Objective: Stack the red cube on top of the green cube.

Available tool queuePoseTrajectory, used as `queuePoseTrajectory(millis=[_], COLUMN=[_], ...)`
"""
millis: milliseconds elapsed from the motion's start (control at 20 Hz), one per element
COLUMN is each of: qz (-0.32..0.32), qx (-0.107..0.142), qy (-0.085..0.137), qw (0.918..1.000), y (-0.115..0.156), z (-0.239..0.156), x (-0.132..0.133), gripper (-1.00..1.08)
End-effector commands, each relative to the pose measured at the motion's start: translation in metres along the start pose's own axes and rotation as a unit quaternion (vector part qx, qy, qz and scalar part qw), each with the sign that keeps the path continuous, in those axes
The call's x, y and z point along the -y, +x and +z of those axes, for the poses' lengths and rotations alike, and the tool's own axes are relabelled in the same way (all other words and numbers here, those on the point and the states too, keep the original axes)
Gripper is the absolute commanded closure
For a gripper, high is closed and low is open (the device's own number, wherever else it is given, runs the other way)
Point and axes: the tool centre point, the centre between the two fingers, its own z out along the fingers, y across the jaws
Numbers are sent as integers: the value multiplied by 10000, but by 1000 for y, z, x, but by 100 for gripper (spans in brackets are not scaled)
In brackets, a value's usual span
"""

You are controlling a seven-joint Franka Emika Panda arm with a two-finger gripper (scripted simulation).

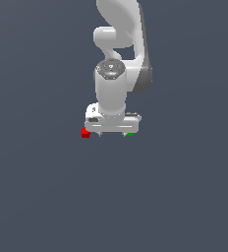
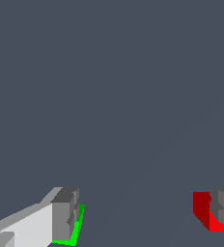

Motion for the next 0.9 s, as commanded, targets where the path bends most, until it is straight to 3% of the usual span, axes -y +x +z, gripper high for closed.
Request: queuePoseTrajectory(millis=[0, 450, 850], qz=[0, 3, 13], qx=[0, -6, -27], qy=[0, 0, 0], qw=[10000, 10000, 10000], y=[0, -12, -48], z=[0, 11, 42], x=[0, -17, -66], gripper=[-92, -92, -92])
